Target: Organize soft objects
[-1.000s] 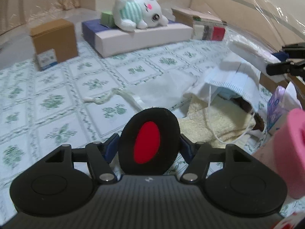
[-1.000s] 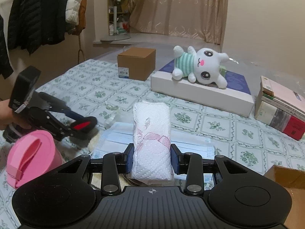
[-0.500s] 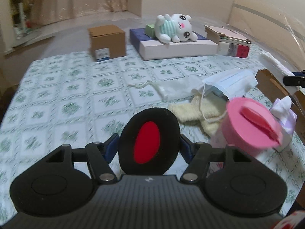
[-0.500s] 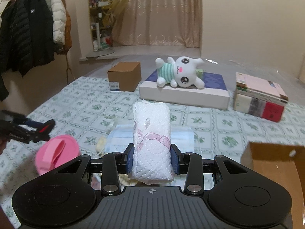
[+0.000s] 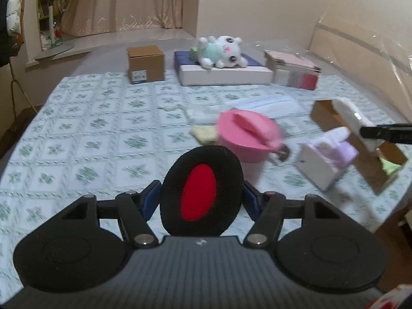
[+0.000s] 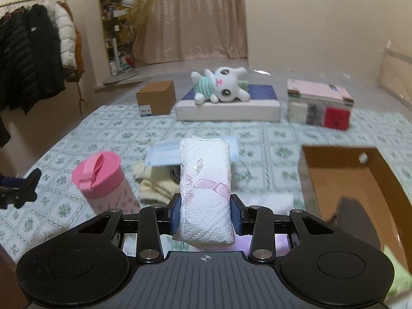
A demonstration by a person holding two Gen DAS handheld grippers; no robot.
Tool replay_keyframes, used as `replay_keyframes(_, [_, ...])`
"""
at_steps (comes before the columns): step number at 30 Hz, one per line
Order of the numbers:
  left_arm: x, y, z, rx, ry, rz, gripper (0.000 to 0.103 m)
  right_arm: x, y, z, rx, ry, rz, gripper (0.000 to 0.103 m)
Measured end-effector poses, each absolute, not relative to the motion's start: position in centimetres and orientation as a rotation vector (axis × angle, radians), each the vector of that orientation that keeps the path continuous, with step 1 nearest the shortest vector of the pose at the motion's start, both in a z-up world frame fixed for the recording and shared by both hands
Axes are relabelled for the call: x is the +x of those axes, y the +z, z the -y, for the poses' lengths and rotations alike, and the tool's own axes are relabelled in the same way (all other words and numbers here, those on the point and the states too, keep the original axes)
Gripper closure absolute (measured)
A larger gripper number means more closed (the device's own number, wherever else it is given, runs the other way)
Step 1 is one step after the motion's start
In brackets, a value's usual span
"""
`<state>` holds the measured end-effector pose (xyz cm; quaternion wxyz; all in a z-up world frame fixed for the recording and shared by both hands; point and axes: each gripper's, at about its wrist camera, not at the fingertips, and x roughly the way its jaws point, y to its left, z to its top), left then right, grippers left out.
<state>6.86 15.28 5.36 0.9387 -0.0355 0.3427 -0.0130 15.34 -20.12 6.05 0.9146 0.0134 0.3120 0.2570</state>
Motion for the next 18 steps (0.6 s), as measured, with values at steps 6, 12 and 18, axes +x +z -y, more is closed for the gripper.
replay_keyframes(6, [5.1,6.1,-10.7,-0.121,-0.056,-0.676,0.04,12.5,5.9,22.0,0.053,0.485,-0.641,0.064])
replay_keyframes(12, [5.3,6.4,-7.1,-0.136,-0.08,-0.672,0.04,10.3,6.0,23.3,0.064,0.465,-0.616,0.064])
replay_keyframes(18, [5.9,6.9,-4.2,-0.113,-0.112,-0.673,0.04,9.3,6.1,25.3,0.09,0.443,-0.602,0.064])
